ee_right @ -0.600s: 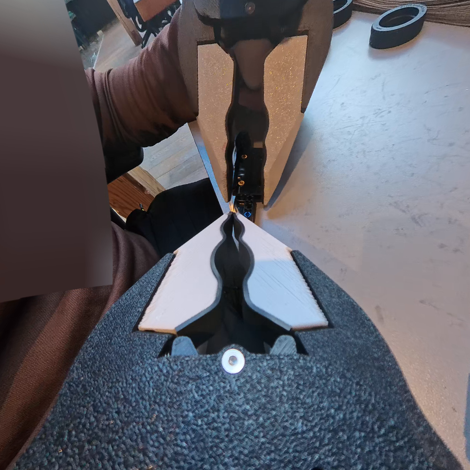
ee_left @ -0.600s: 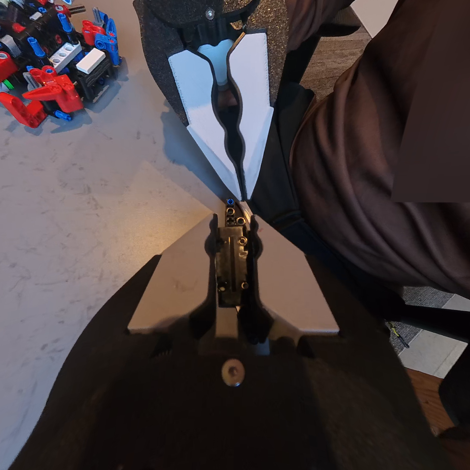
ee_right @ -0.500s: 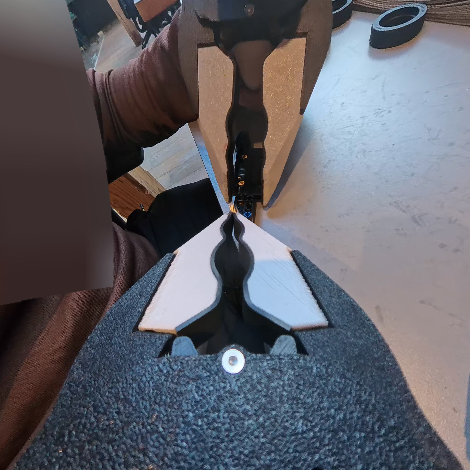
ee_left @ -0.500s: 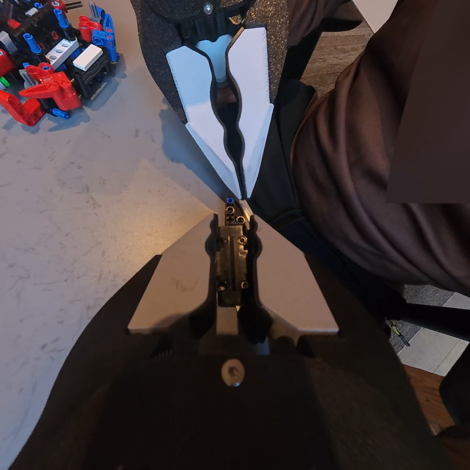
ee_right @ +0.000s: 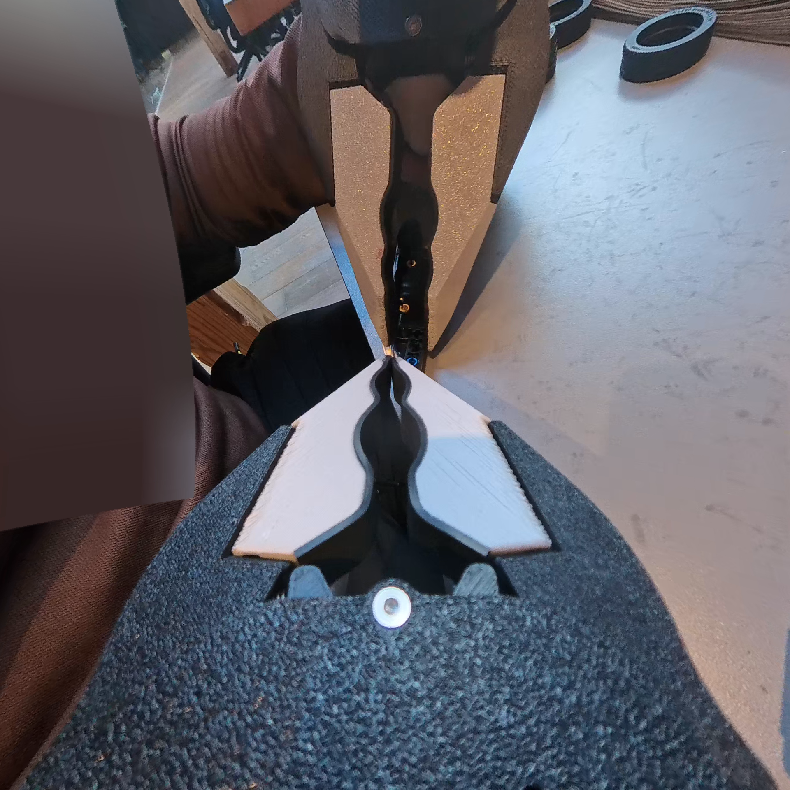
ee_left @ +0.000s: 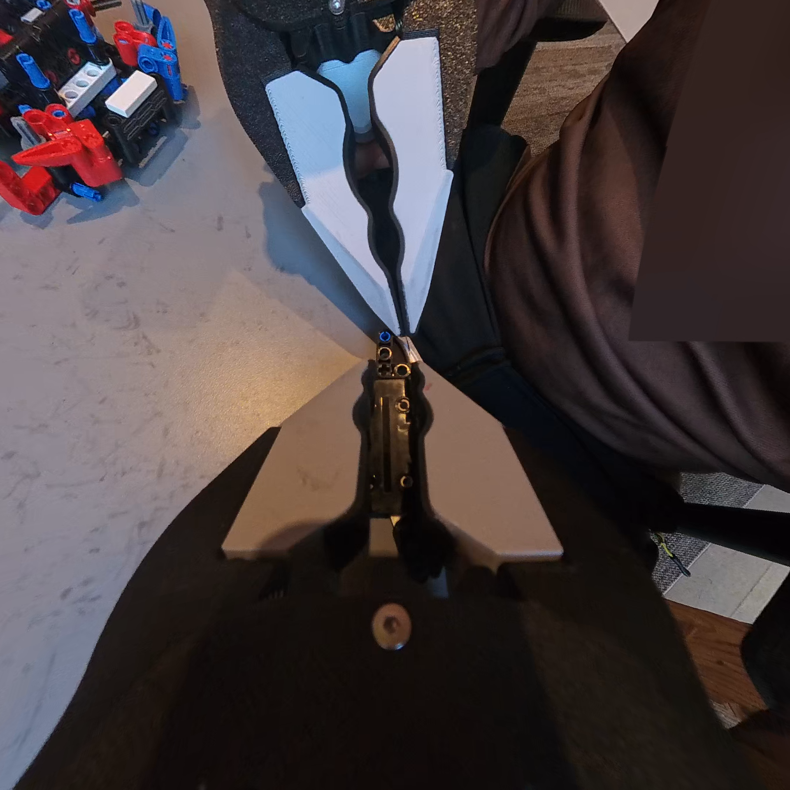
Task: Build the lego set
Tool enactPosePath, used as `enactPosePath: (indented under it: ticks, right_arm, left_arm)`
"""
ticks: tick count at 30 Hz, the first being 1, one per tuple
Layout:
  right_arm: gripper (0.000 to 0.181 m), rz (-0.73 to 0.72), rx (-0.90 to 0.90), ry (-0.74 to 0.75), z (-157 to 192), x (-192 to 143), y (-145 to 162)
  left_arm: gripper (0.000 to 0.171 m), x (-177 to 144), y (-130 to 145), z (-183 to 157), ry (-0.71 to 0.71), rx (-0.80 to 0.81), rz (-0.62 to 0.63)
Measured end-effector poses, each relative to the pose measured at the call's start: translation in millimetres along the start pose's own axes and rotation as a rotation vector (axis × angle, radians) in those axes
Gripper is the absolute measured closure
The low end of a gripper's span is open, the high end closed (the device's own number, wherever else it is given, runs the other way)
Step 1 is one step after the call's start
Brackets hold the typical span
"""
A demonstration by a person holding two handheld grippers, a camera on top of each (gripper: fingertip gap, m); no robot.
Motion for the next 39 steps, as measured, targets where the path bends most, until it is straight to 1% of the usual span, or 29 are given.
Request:
enactPosePath:
  ticks: [8, 15, 27, 34, 39]
  right_arm:
    - [0.181, 0.004, -0.014, 0.020, -1, 0, 0]
    - [0.181, 0.003, -0.059, 0.109, -1, -1, 0]
    - [0.181, -0.039, -0.141, 0.448, -9, -8, -3]
    - [0.181, -0.045, -0.096, 0.492, -11, -9, -3]
    - [0.180, -0.042, -0.114, 0.530, -11, -10, -3]
  left_arm:
    - [0.158, 0, 0, 0, -0.007, 0.002, 0.001]
    - [0.158, 0, 0, 1, -0.017, 0.002, 0.001]
    - [0.158, 1, -1, 13, -0.088, -0.061, -0.003]
    - [0.158, 1, -2, 14, -0.109, -0.057, 0.000]
    - [0.158, 2, -2, 15, -0.111, -0.063, -0.002]
Point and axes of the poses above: each gripper's, where its closed fingertips meet, x out along the fingers, y out of its underside, z = x × y across the jaws, the point moved 2 cm from there along -x, back along the fingers, and after that the axes turned 14 degrees about x, right-handed, at the moved point
